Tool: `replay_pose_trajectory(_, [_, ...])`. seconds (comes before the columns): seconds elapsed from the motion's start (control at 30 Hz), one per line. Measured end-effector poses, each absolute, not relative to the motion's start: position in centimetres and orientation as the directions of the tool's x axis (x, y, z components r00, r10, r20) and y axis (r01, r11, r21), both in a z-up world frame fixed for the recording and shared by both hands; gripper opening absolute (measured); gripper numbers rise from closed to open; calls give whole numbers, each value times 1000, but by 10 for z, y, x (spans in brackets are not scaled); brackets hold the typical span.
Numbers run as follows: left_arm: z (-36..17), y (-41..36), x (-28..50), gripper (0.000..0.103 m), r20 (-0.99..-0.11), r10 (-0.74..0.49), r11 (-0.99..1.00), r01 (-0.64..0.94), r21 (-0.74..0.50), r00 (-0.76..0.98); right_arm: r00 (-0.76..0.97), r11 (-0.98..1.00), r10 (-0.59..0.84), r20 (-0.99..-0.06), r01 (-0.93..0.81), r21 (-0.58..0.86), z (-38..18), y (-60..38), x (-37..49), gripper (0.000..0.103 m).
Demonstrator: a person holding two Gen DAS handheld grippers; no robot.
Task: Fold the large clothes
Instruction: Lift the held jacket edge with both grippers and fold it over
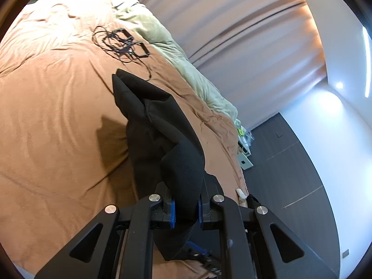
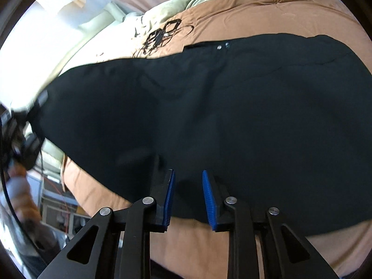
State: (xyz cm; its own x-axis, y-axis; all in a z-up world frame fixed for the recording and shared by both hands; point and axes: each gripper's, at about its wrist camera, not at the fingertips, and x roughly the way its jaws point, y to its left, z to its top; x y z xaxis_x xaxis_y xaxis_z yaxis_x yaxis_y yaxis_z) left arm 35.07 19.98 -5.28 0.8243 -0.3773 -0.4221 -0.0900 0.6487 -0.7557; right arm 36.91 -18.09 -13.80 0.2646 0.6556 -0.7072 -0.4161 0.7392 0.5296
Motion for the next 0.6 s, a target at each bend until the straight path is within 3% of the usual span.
replay_pose_trajectory(0.1, [-47,189,358,14,-427,-389,665,-71,-743,816,276,773,617,-737,-389,501,-150,-185,364,16])
replay_pose_trajectory(0.33, [-34,150,372,14,-443,-430,703,-16,-711,787,199,776,614,-764,-332,537,-187,-176,375,15])
replay_pose_trajectory(0.6, [-9,91,395,14,-452,-493,736,80,-672,744,156,731,676,-720,-262,630,-196,-187,387,14])
